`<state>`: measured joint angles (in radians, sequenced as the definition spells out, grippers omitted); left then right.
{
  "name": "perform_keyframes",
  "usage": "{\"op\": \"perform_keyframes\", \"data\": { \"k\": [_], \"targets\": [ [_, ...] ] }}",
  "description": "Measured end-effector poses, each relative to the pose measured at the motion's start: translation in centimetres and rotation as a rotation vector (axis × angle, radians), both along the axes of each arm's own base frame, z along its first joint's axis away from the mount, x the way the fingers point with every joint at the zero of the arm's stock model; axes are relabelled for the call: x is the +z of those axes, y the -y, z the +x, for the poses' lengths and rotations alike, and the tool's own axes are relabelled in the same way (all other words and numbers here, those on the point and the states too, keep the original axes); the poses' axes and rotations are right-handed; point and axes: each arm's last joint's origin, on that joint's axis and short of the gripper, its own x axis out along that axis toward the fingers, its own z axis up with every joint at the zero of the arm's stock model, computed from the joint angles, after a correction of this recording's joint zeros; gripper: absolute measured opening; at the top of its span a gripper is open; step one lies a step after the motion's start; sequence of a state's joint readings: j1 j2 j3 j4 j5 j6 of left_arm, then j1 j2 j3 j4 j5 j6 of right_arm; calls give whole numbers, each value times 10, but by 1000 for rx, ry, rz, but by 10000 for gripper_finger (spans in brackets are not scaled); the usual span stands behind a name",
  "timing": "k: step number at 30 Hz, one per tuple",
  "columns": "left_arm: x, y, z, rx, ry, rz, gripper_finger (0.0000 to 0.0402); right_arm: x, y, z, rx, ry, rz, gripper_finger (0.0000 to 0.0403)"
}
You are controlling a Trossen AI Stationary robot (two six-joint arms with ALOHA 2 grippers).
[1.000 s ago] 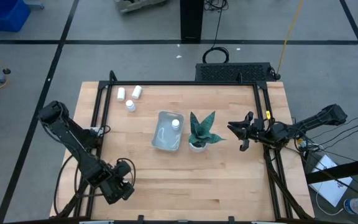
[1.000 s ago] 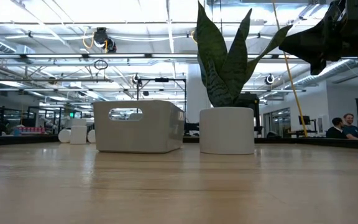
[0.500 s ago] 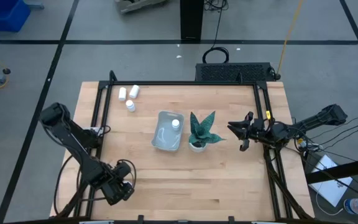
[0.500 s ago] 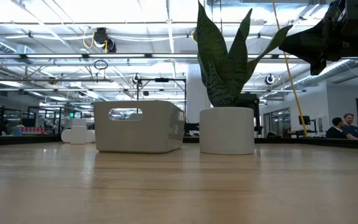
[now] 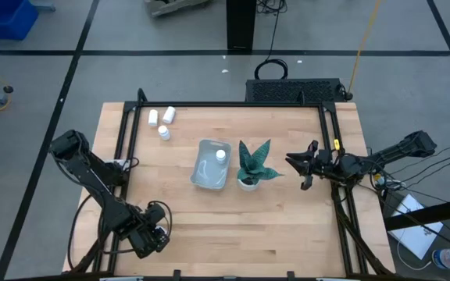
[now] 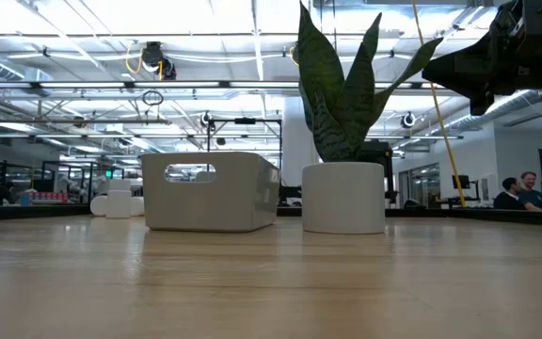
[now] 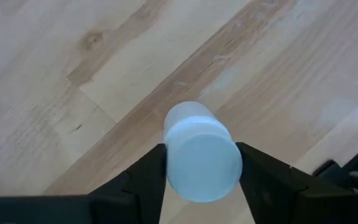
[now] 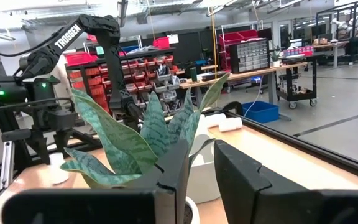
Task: Pick and place pill bottles into a basket
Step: Put the white pill bottle into the gray bin
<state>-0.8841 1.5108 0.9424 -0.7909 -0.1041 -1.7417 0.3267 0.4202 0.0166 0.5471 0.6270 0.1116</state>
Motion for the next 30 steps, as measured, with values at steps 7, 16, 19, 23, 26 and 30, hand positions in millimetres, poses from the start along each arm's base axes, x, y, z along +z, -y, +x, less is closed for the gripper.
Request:
{"op": "perform_keyframes", "data": {
  "k": [7,16,19,23,26,30],
  "targets": [
    [1,-1,2,31,4,-13,167,0,0,0,0,1,0,71],
    [28,-26,15,136,164,-54,166,0,0,0,0,3,7,71],
    [47,-43,18,206,273,-58,166,0,0,0,0,2,1,71],
    [71,-72,19,265,405,-51,169,0,0,0,-1,0,-3,71],
    [85,-95,20,294,470,-38,169,0,0,0,-1,0,-3,71],
    [100,-124,22,322,547,-11,166,0,0,0,-1,0,-3,71]
  ]
}}
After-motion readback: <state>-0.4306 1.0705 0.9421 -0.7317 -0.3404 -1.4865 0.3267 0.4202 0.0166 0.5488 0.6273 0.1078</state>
